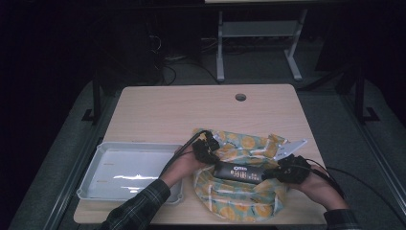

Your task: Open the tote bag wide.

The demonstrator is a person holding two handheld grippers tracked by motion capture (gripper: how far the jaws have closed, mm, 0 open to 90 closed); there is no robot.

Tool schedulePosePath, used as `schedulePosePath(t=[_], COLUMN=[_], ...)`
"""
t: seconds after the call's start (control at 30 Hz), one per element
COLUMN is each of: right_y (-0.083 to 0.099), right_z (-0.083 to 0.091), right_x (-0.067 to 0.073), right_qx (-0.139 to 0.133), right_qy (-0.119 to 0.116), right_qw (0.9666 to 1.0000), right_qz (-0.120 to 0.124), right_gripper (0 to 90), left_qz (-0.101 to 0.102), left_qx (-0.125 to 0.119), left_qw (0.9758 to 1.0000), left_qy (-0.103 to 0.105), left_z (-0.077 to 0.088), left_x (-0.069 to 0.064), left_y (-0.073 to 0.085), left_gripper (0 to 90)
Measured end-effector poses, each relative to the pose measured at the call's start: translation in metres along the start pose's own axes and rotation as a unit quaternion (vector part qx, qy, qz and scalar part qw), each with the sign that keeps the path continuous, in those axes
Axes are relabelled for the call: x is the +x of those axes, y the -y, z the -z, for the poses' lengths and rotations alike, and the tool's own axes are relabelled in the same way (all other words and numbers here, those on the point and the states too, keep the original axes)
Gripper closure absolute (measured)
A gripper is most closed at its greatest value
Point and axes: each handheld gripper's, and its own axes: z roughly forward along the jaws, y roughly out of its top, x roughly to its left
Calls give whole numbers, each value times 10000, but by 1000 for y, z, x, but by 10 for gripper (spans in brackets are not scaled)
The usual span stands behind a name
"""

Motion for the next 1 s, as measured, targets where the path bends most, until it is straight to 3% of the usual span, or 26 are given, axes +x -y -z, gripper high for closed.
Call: schedulePosePath(t=[0.57,0.8,1.0], right_y=[29,40,48], right_z=[15,11,-4], right_x=[16,7,-2], right_qx=[165,284,531], right_qy=[-57,125,75], right_qw=[9998,9991,9978], right_qz=[-136,-283,-400], right_gripper=[893,893,893], left_qz=[15,-16,-52], left_qx=[4,-2,7], left_qw=[10000,10000,10000], left_qy=[-38,-46,-63], left_z=[0,0,0], left_x=[-2,-2,-2], left_y=[-1,0,0], left_gripper=[897,897,897])
